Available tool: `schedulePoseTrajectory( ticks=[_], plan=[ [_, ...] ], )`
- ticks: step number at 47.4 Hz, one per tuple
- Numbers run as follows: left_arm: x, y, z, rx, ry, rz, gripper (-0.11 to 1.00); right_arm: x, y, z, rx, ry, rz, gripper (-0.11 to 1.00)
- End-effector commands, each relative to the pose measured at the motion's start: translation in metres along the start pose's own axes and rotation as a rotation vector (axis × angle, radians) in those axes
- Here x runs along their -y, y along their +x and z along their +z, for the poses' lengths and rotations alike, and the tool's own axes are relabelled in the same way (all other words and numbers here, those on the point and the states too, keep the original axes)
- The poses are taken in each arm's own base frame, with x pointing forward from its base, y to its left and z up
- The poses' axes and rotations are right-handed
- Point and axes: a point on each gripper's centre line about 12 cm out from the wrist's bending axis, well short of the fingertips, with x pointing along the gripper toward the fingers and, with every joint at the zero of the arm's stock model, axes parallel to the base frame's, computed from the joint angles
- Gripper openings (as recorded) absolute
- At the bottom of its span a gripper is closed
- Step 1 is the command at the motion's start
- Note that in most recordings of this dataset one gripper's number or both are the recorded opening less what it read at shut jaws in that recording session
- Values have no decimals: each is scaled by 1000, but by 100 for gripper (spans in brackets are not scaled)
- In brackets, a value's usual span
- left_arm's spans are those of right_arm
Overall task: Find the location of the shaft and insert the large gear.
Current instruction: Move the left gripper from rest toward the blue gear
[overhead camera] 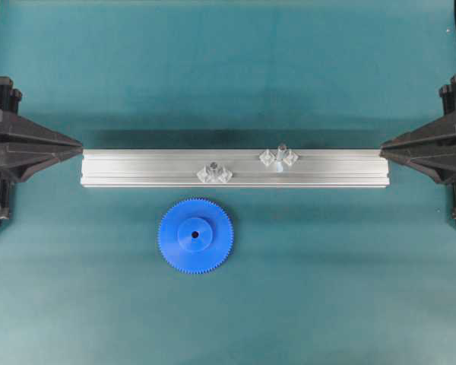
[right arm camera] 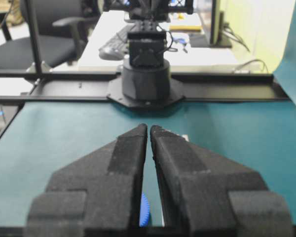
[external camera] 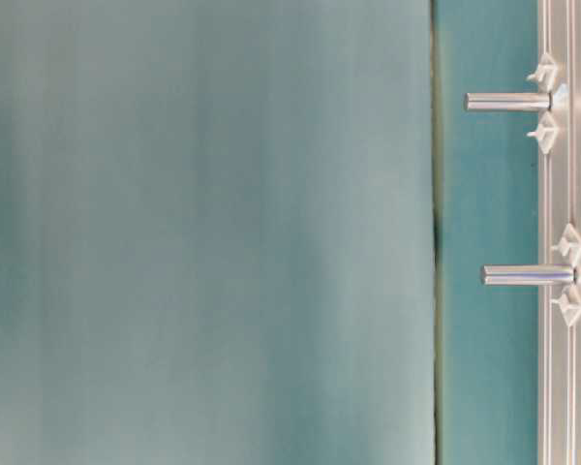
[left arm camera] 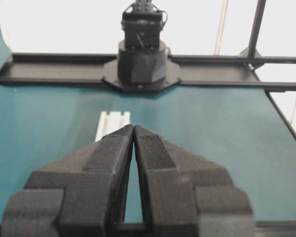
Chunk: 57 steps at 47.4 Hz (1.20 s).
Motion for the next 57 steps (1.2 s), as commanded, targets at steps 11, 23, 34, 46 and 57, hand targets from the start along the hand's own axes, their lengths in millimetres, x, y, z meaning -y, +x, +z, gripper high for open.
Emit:
schedulePoseTrajectory(
  ticks=[11,23,34,46,57],
  plan=[
    [3,0,-1,-2,-37,-17,-1,2,-8,-15,-33,48,-13,1],
    [3,14,-7,-120,-36,-14,-1,2,-14,-22,-112,56,-16,-1],
    [6,40,-14,-240,-28,-22,-1,3,-16,-28,-153,79,-21,-1],
    [14,69,-36,-370,-21,-48,-1,4,-17,-32,-177,90,-29,-1],
    [19,93,-51,-452,-18,-58,-1,4,-17,-34,-192,92,-34,-1]
  ],
)
